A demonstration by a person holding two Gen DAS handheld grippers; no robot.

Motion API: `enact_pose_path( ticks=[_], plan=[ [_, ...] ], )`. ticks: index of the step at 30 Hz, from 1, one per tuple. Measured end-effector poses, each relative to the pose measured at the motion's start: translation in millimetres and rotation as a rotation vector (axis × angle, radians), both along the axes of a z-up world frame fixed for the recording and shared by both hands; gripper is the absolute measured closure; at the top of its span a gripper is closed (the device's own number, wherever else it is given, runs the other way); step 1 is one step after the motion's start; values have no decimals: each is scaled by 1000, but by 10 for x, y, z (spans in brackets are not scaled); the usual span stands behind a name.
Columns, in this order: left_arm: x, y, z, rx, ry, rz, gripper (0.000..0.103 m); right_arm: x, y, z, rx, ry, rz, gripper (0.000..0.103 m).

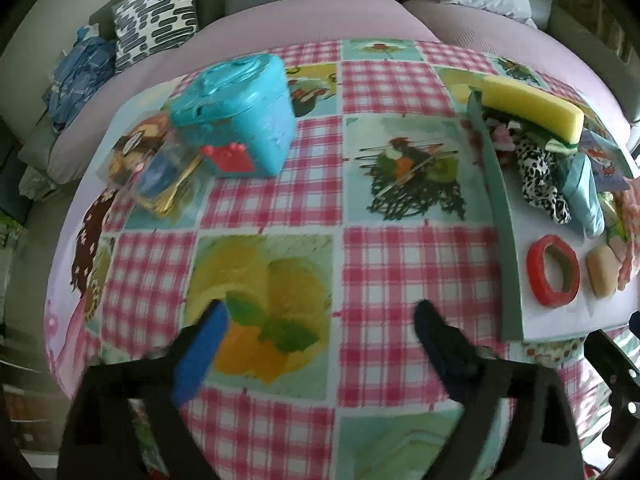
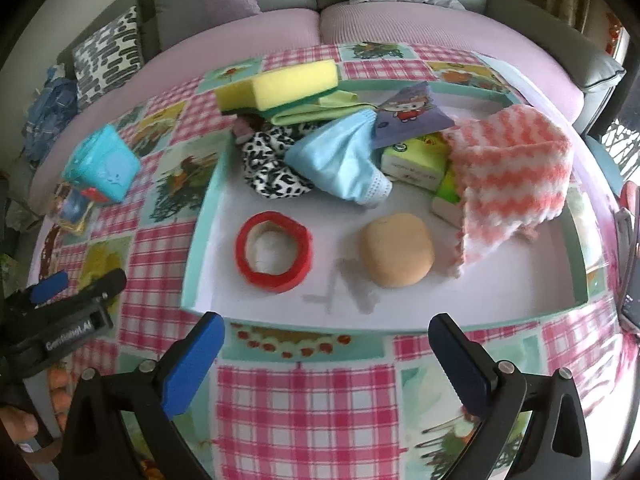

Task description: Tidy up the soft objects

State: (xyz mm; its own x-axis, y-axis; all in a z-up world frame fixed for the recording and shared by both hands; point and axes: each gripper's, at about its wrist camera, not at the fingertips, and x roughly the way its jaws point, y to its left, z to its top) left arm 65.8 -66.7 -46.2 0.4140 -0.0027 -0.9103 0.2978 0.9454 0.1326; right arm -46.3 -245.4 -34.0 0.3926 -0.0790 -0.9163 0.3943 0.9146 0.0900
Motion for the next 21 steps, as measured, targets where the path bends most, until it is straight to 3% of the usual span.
enact_pose_path(
  ticks=[12, 21],
  plan=[
    [-247, 325, 227, -93, -5, 21, 6, -93, 230, 110, -82, -4, 9, 0],
    [-332, 411, 205, 39, -14, 54, 6, -115, 342, 210, -180, -33, 21, 0]
  ],
)
